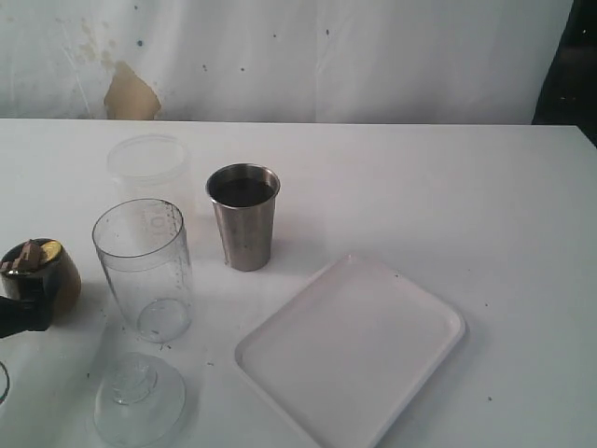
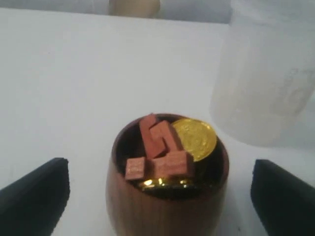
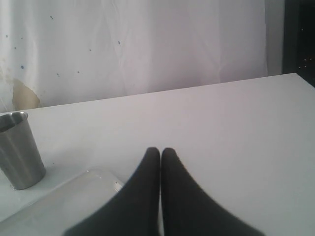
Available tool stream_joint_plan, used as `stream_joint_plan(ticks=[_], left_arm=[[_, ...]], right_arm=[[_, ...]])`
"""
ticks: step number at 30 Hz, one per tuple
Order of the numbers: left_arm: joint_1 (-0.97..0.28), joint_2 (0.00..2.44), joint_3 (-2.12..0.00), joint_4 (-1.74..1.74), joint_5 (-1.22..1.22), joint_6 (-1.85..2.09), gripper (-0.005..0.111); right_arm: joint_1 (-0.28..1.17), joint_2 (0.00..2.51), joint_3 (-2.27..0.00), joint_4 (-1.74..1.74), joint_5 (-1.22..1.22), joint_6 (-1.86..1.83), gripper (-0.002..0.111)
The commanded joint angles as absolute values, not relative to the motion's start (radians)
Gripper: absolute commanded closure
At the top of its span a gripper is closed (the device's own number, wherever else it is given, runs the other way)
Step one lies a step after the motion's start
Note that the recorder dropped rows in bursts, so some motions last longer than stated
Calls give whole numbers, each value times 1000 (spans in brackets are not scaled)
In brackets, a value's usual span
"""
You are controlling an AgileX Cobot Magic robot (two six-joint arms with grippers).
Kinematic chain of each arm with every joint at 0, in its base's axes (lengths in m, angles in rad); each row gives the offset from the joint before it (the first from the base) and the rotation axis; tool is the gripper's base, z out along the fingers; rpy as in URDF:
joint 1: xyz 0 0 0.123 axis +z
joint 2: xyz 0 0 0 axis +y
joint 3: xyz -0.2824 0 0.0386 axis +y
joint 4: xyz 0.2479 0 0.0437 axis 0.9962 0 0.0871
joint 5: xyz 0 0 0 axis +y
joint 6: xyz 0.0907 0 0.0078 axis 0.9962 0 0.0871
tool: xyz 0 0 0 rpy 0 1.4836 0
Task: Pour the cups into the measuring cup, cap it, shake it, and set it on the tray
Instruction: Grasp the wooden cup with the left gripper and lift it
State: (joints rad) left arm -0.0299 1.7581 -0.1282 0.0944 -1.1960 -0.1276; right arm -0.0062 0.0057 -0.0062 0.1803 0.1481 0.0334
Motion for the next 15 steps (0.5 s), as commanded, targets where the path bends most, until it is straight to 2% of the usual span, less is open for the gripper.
stream_joint_plan(ticks=[1,12,14,15], left_arm=[[-35,1857,-181,75,-1221,-131,13],[-35,1962,-262,75,-1221,-138,13],[-35,1972,-271,75,-1221,-145,18],[-35,1973,-274,73,-1221,-153,25]], right_arm=[[-10,0,0,182,142,36,108],[-10,0,0,182,142,36,108],[-10,0,0,182,142,36,108],[-10,0,0,182,142,36,108]])
